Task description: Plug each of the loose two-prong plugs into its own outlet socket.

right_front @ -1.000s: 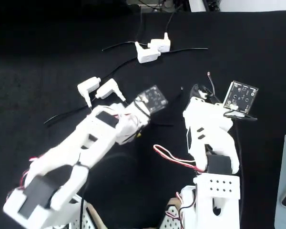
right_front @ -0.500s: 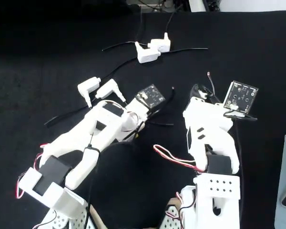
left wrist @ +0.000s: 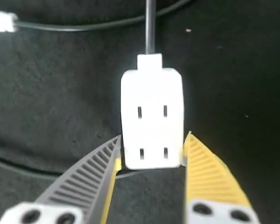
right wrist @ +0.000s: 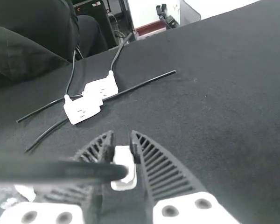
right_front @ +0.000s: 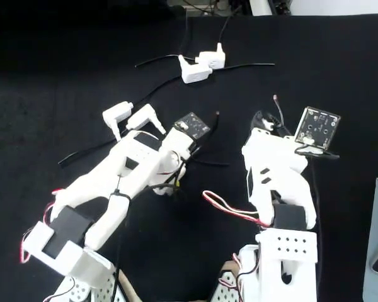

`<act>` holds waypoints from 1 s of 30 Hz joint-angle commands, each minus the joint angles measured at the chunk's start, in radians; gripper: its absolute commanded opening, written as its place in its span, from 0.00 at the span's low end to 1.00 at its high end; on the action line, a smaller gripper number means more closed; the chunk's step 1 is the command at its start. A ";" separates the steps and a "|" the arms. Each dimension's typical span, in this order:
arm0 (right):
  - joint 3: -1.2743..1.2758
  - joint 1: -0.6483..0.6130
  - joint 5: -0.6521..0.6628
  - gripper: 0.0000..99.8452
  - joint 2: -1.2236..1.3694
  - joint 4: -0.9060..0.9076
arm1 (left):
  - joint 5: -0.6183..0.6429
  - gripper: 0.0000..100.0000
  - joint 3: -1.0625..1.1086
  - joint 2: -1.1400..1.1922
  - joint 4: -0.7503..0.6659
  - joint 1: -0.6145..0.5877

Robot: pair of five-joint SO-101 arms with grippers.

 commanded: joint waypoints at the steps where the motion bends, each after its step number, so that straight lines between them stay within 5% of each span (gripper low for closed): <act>1: -0.007 -0.052 0.063 0.01 -0.010 -0.012 | 0.015 0.22 -0.024 -0.166 0.064 -0.010; 16: -0.099 -0.459 0.288 0.01 -0.001 0.311 | 0.267 0.22 0.266 -0.763 0.123 -0.453; 30: -0.236 -0.638 0.330 0.01 0.503 0.143 | 0.437 0.22 0.624 -1.220 -0.084 -0.779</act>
